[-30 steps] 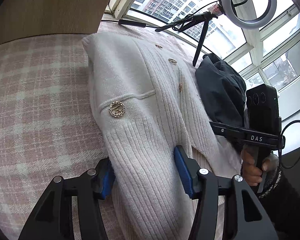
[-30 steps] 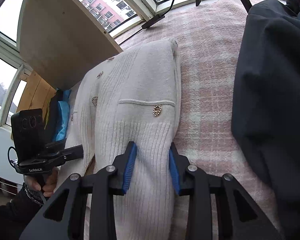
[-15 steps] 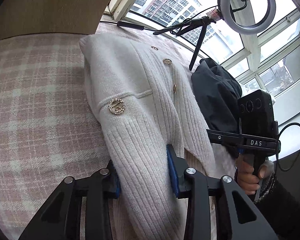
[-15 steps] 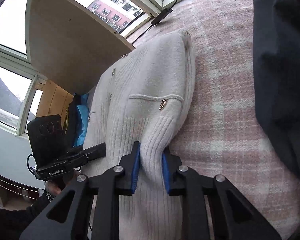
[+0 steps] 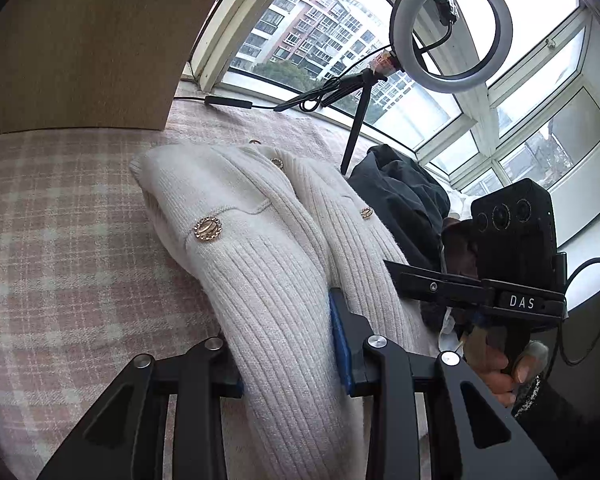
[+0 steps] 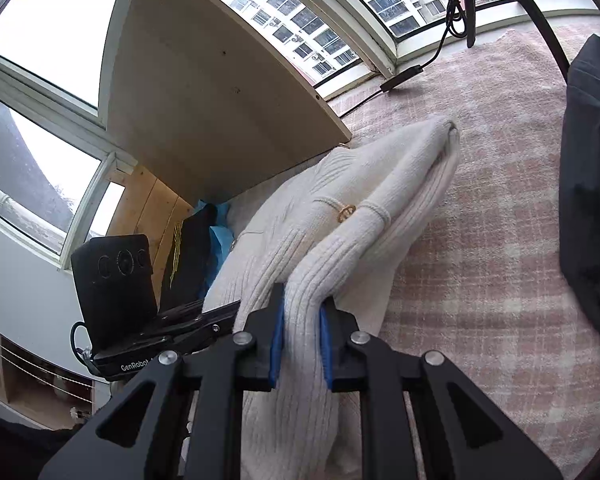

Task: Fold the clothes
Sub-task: 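Grasp the folded cardigan with both grippers and carry it onto the blue shirt stack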

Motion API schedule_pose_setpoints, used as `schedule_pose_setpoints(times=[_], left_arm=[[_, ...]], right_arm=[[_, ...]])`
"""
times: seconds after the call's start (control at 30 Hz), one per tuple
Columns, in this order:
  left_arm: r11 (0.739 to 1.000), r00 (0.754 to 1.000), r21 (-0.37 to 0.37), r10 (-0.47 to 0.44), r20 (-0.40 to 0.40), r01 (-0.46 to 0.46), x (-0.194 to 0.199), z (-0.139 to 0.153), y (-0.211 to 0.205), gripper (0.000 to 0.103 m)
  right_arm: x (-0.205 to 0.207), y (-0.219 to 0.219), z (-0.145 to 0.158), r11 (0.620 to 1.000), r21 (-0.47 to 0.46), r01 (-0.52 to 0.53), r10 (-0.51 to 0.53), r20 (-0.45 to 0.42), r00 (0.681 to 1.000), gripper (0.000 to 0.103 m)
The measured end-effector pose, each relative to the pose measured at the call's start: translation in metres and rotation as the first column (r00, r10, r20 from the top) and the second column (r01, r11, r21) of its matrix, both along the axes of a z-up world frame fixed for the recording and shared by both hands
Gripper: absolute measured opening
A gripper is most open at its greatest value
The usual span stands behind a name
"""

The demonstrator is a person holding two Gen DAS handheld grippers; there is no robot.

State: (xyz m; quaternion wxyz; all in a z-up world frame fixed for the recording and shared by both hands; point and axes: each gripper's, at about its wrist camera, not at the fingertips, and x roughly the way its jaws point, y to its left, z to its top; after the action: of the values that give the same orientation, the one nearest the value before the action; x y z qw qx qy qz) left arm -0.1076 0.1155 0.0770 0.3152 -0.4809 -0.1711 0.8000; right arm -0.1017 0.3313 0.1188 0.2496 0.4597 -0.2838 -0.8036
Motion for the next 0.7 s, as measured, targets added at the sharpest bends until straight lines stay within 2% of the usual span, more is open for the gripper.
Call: schedule_pose_setpoints(times=[0.13, 0.3, 0.4, 0.53, 0.7], left_arm=[[1.000, 1.000, 0.014, 0.014, -0.019, -0.014, 0.012, 0.019, -0.019, 0.030], [0.998, 0.992, 0.001, 0.059, -0.108, -0.059, 0.035, 0.058, -0.069, 0.030], [0.994, 0.983, -0.024, 0.104, -0.153, -0.109, 0.048, 0.079, -0.115, 0.030], [0.980, 0.966, -0.077, 0.164, -0.201, -0.183, 0.061, 0.102, -0.181, 0.030], [0.944, 0.940, -0.183, 0.223, -0.256, -0.274, 0.067, 0.120, -0.265, 0.030]], right_arm=[[0.005, -0.028, 0.026, 0.999, 0.023, -0.036, 0.037, -0.041, 0.998, 0.015], [0.010, -0.065, 0.060, 0.995, 0.055, -0.084, 0.089, -0.094, 0.992, 0.015], [0.006, -0.112, 0.079, 0.987, 0.072, -0.143, 0.152, -0.138, 0.979, 0.015], [-0.007, -0.185, 0.089, 0.973, 0.068, -0.219, 0.228, -0.166, 0.959, 0.015], [-0.028, -0.281, 0.091, 0.957, 0.062, -0.284, 0.291, -0.195, 0.937, 0.015]])
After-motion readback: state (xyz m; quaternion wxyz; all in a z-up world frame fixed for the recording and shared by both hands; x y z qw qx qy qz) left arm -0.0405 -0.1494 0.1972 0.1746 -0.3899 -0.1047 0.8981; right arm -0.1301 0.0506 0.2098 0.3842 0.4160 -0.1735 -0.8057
